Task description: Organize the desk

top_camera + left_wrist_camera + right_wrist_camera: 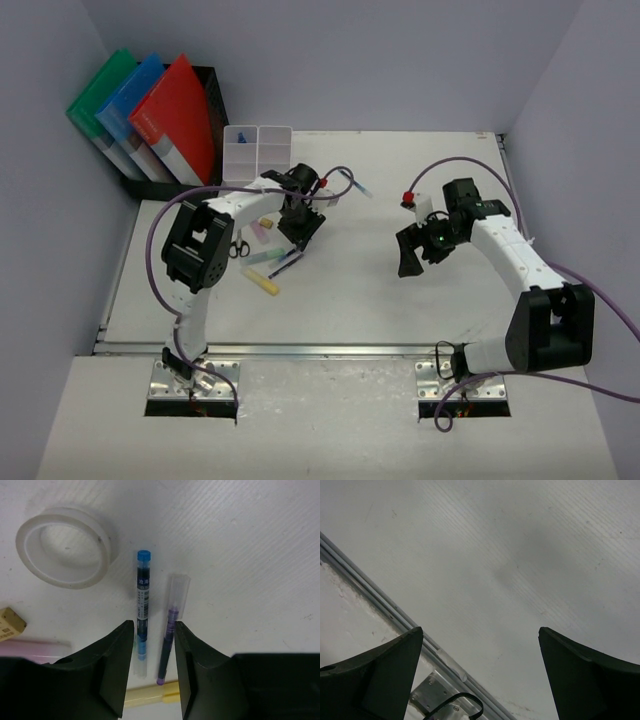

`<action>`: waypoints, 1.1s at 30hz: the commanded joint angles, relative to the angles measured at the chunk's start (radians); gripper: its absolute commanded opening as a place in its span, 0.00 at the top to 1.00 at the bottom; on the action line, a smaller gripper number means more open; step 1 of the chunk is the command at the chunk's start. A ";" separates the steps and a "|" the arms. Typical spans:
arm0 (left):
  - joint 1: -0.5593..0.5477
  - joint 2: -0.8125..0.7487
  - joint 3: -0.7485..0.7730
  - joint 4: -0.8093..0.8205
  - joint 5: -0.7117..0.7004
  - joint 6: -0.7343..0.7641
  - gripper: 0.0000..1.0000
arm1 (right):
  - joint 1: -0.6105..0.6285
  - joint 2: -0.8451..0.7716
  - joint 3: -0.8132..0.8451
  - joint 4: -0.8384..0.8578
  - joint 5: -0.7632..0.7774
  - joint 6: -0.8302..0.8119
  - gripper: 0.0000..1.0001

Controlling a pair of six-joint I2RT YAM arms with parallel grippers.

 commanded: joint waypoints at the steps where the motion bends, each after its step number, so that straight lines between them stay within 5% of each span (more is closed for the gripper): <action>1: 0.005 0.021 0.043 0.046 -0.022 -0.015 0.64 | 0.000 -0.022 0.084 0.026 -0.027 -0.032 0.03; 11: 0.005 0.080 0.008 0.102 -0.011 -0.042 0.69 | 0.001 -0.081 0.114 0.152 -0.073 -0.108 0.02; 17: 0.005 0.103 0.005 0.127 -0.009 -0.087 0.81 | 0.027 -0.193 0.050 0.355 -0.117 -0.179 0.05; 23: 0.007 0.025 0.044 0.097 0.108 -0.161 1.00 | 0.226 -0.233 -0.010 0.538 0.030 -0.325 0.24; 33: 0.078 -0.162 0.129 0.024 0.388 -0.490 1.00 | 0.480 -0.101 -0.007 0.805 0.062 -0.602 0.27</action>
